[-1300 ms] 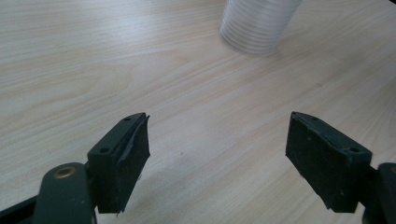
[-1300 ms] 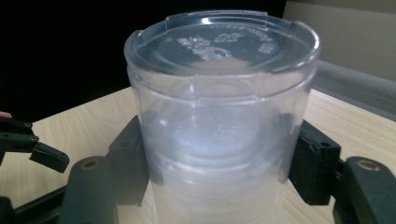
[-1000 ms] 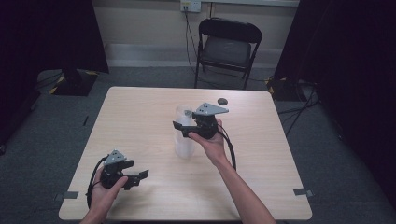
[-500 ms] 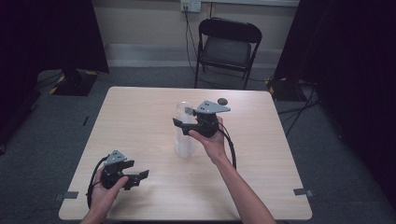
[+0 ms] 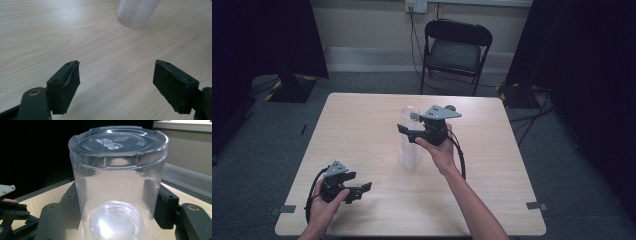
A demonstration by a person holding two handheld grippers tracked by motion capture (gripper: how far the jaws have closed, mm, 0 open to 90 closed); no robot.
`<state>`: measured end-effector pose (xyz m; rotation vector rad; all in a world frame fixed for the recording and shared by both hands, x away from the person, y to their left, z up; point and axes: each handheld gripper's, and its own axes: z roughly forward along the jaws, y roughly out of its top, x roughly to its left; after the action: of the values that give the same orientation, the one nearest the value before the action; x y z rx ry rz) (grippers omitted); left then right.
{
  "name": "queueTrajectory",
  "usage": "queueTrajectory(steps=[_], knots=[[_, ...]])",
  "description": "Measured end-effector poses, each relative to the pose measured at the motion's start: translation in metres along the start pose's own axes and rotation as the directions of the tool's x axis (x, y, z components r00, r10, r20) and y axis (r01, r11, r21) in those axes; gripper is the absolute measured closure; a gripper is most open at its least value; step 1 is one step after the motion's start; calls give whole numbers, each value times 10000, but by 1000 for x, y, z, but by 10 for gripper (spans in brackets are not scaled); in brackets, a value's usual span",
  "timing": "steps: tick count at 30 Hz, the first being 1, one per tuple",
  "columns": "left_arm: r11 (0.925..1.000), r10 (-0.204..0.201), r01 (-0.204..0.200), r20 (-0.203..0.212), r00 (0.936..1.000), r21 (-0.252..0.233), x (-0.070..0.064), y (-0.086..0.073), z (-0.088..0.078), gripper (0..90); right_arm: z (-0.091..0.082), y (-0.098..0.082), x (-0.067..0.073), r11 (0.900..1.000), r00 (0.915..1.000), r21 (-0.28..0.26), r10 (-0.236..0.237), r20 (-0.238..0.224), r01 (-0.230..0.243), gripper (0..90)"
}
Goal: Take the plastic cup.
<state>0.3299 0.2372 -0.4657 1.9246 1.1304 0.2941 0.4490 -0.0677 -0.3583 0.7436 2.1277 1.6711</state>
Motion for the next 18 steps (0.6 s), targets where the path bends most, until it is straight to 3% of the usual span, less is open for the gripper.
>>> queueTrajectory(steps=[18], knots=[[9998, 170, -171, -76, 9998, -125, -2, 0, 1, 217, -11, 18, 1, 9985, 9998, -533, 126, -138, -133, 360]])
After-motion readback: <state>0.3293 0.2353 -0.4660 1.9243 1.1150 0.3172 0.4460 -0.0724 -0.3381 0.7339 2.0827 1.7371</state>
